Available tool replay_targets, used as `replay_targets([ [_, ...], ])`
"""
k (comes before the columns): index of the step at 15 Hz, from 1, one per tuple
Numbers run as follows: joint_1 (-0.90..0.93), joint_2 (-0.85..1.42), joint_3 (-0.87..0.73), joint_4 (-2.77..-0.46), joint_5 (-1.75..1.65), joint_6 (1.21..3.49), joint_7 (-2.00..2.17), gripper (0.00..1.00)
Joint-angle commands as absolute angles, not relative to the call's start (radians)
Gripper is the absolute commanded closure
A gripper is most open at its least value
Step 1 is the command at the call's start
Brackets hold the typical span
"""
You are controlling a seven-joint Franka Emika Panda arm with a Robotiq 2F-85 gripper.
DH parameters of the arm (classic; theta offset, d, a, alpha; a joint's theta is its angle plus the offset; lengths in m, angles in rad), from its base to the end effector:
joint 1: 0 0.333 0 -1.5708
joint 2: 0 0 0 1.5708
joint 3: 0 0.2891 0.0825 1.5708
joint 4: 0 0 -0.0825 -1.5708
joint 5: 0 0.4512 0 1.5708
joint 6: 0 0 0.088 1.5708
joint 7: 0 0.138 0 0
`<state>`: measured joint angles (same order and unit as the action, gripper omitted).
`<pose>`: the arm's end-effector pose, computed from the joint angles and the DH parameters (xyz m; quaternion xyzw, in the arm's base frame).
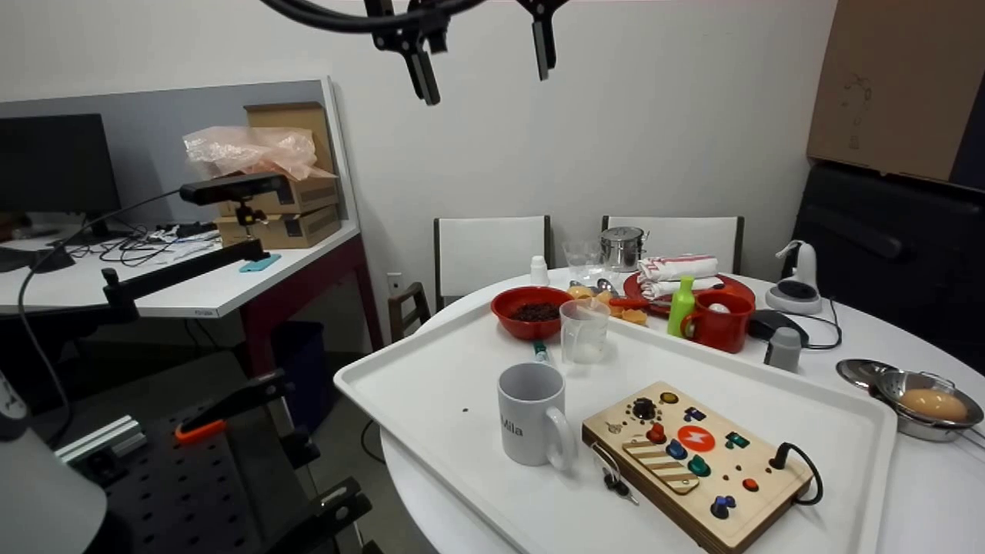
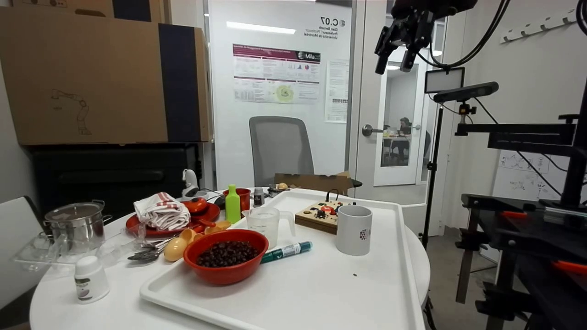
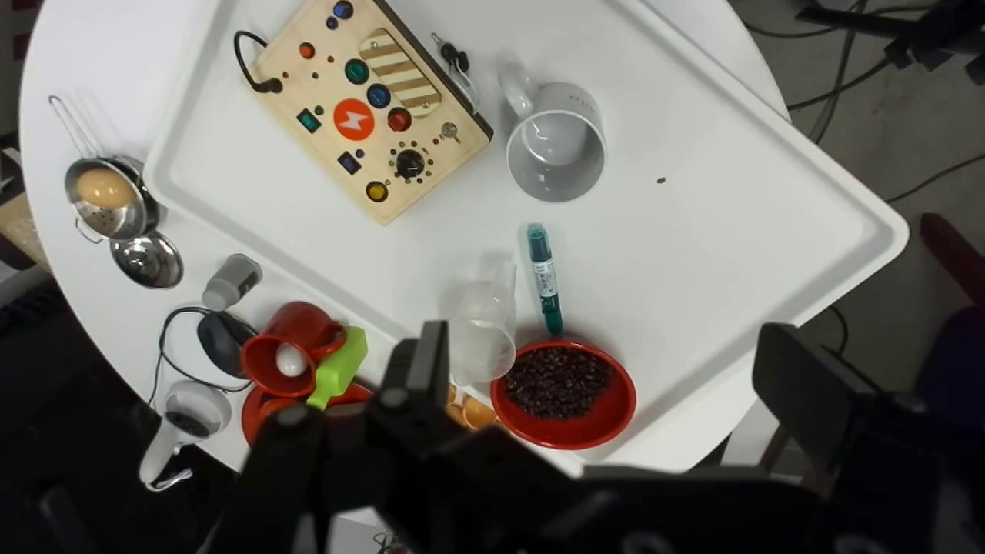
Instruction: Put the green marker inside the white mug
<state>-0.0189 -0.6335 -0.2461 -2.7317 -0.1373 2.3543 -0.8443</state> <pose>0.4352 -0.1029 0.3408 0.9333 0.3370 0.1149 0.0471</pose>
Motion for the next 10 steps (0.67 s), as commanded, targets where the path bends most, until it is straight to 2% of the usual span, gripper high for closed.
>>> replay_targets([
  [1, -0.019, -0.633, -0.244, -2.73, -0.138, 2.352, -0.849, 0.0],
  [10, 0.073, -0.59, -0.108, -2.748, -0.179, 2.478, -0.822, 0.0],
])
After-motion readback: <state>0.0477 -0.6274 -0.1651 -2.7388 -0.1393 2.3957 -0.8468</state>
